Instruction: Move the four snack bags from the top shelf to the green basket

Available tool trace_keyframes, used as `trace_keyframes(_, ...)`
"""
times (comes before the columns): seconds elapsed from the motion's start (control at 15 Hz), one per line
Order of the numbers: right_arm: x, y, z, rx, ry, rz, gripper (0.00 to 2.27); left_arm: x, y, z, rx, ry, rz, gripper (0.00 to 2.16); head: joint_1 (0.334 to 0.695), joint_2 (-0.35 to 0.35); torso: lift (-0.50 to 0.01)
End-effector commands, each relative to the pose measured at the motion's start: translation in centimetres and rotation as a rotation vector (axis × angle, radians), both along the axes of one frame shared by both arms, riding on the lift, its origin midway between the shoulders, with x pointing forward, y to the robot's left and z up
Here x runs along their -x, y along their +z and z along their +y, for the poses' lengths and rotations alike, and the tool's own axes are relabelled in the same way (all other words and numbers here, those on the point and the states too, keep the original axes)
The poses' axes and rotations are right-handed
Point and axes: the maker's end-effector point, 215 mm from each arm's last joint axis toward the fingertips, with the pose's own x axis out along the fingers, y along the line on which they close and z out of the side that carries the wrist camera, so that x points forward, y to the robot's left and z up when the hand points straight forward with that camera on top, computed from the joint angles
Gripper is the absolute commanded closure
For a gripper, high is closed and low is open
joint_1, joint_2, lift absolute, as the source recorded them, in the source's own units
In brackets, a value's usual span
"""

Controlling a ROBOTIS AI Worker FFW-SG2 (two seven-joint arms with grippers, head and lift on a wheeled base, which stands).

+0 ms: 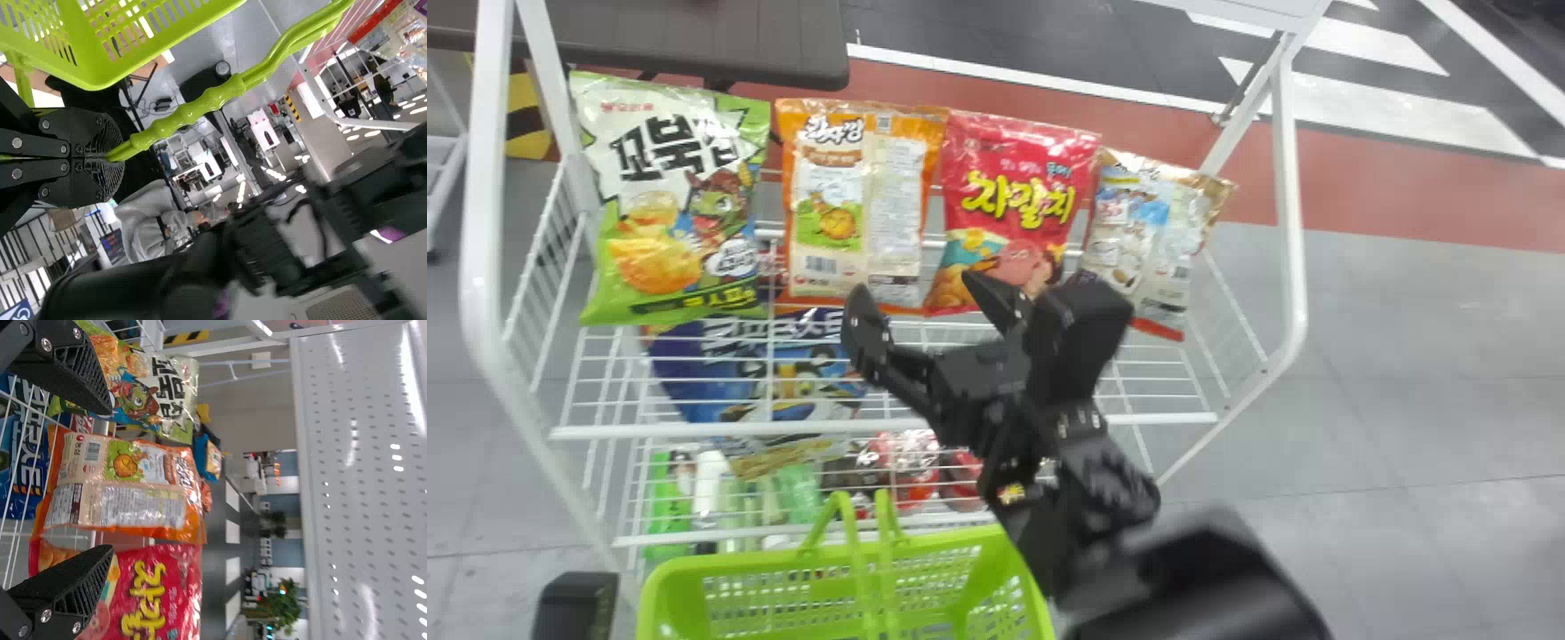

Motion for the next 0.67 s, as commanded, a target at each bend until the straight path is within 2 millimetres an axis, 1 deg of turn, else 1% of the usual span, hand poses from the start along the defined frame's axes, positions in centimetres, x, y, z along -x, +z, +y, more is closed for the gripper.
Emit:
trace_keyframes(0.0,-4.5,-1.4,3.5,0.016,0.072,0.068,0.11,0.0,-0.1,0.2,0.002,0.005,0.005,2.08,0.695,-0.245,0.000)
trace_keyframes(0.07,-5.9,-1.5,5.0,0.025,0.100,0.072,0.12,-0.1,0.1,0.4,0.010,0.005,0.008,2.08,0.695,-0.221,0.000)
trace_keyframes(0.13,-7.1,-1.3,6.3,0.030,0.126,0.069,0.12,-0.1,0.2,0.4,0.014,0.006,0.005,2.08,0.695,-0.166,0.000)
trace_keyframes(0.2,-8.1,-1.8,7.3,0.040,0.146,0.077,0.12,-0.3,0.2,0.4,0.012,0.008,0.004,2.08,0.695,-0.135,0.000)
trace_keyframes(0.33,-10.3,-2.8,8.7,0.067,0.174,0.095,0.13,-0.5,0.1,0.4,0.019,0.009,0.009,2.08,0.695,-0.094,0.000)
trace_keyframes(0.4,-11.3,-3.1,9.0,0.083,0.180,0.095,0.13,-0.6,0.1,0.3,0.020,0.008,0.008,2.08,0.695,-0.080,0.000)
trace_keyframes(0.47,-12.7,-3.8,8.9,0.115,0.178,0.108,0.13,-0.8,0.2,0.5,0.026,0.010,0.004,2.08,0.695,-0.056,0.000)
trace_keyframes(0.53,-13.9,-4.1,9.9,0.125,0.191,0.113,0.13,-1.0,0.5,0.8,0.039,0.015,0.003,2.08,0.695,-0.048,0.000)
trace_keyframes(0.6,-14.9,-4.2,10.0,0.140,0.193,0.110,0.13,-1.3,0.8,0.9,0.055,0.021,-0.007,2.08,0.695,-0.043,0.000)
